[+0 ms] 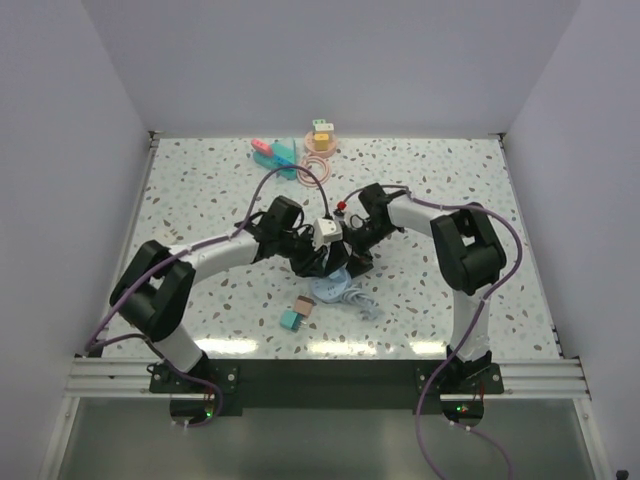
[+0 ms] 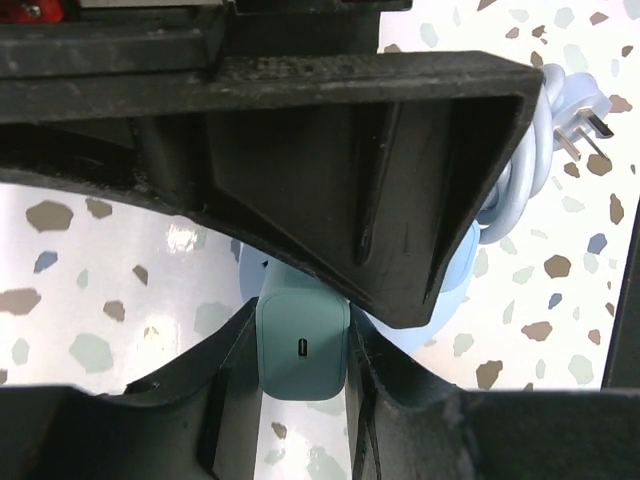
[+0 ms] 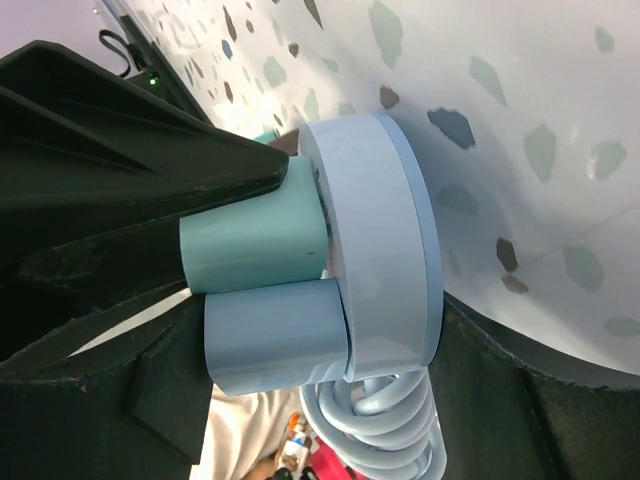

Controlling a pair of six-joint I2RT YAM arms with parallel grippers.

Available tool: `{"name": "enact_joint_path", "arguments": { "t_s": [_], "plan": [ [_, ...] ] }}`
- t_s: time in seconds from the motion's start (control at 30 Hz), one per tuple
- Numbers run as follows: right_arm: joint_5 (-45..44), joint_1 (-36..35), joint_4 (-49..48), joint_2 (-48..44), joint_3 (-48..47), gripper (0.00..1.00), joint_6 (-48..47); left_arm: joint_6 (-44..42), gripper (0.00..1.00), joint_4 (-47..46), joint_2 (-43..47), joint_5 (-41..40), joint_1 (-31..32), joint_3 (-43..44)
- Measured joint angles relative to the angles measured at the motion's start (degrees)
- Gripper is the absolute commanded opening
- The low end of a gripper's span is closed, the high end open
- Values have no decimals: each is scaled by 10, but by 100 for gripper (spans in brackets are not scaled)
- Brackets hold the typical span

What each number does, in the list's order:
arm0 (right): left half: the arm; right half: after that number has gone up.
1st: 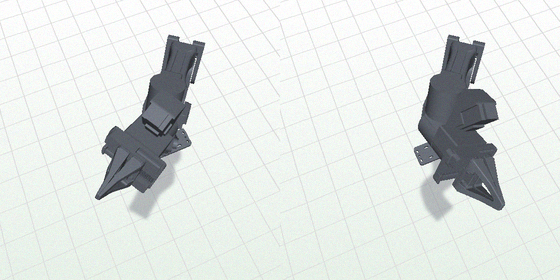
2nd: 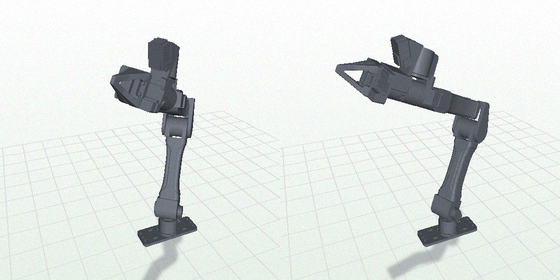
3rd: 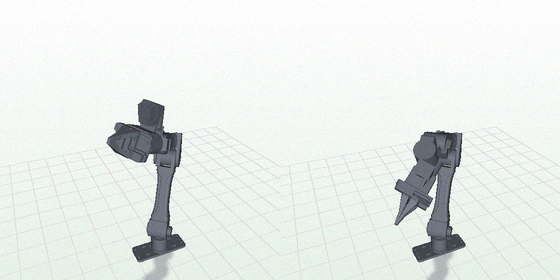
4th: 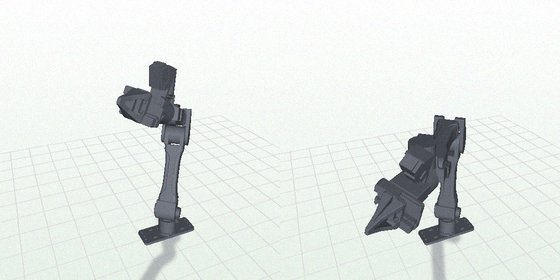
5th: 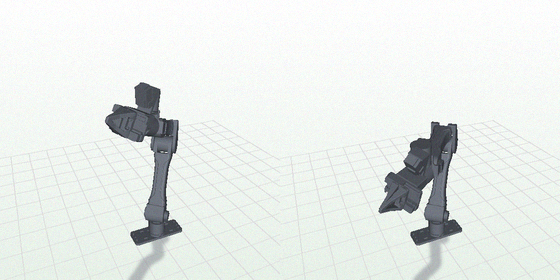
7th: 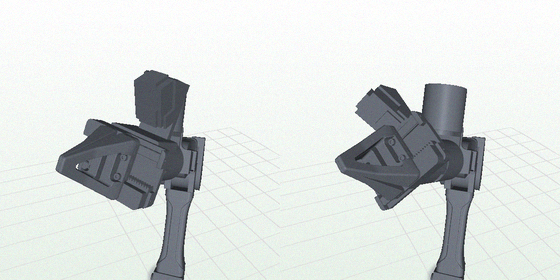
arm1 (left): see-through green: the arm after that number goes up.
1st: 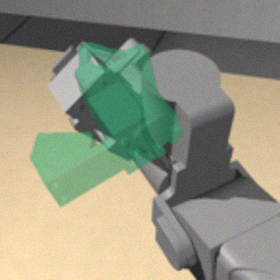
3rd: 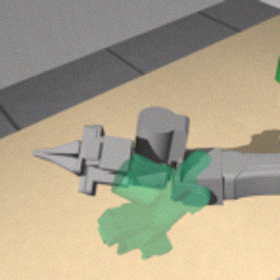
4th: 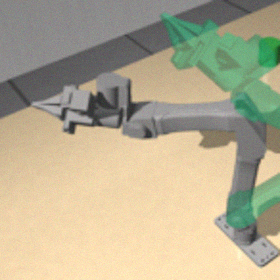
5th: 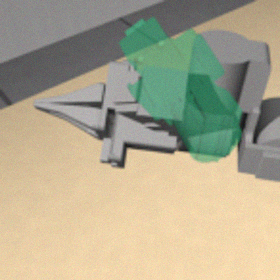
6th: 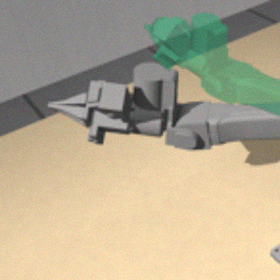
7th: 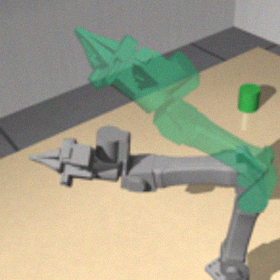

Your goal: Pull the plug off the socket

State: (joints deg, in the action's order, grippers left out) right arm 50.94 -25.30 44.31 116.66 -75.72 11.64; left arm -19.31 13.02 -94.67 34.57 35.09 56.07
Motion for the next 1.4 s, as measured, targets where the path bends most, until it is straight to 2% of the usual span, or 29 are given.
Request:
{"name": "enact_joint_path", "arguments": {
  "t_s": [0.13, 0.27, 0.37, 0.67, 0.7, 0.77, 0.8, 0.87, 0.9, 0.97, 1.0, 1.03, 1.13, 1.3, 1.37, 1.4],
  "plan": [
    [-4, -3, -15, 2, 4, 0, 12, 19, 0, 19, 37, -7, -21, -1],
    [10, 3, -14, 14, 9, 0, 17, 59, 0, -25, 131, -23, -82, -17],
    [15, 6, -16, 17, 11, 0, 24, 74, 0, -46, 174, -34, -95, -27],
    [16, 7, -61, 2, 33, 0, 106, 110, 0, -20, 129, -76, -88, -79],
    [16, 7, -73, -2, 40, 0, 120, 116, 10, -16, 122, -81, -88, -90],
    [15, 6, -100, -8, 51, 0, 145, 129, 16, -12, 116, -87, -88, -110],
    [15, 6, -114, -11, 56, 0, 157, 135, 29, -10, 115, -89, -88, -118],
    [13, 6, -140, -15, 64, 0, 177, 146, 37, -9, 115, -91, -88, -129],
    [12, 6, -150, -16, 67, 0, 185, 152, 48, -9, 115, -92, -88, -130],
    [9, 6, -169, -20, 71, 0, 200, 158, 62, -14, 115, -93, -88, -130],
    [6, 6, -176, -21, 73, 0, 206, 160, 97, -15, 115, -93, -88, -130],
    [2, 6, -183, -23, 74, 0, 211, 162, 100, -16, 115, -93, -88, -130],
    [-14, 6, -201, -33, 80, 1, 226, 177, 100, -12, 118, -95, -88, -130],
    [-53, 6, -248, -64, 109, 9, 274, 235, 100, -7, 153, -97, -88, -130],
    [-73, 5, -280, -84, 134, 16, 308, 272, 100, -15, 174, -94, -83, -130],
    [-79, 5, -294, -92, 146, 28, 324, 286, 100, -21, 181, -93, -79, -130]
  ]
}}
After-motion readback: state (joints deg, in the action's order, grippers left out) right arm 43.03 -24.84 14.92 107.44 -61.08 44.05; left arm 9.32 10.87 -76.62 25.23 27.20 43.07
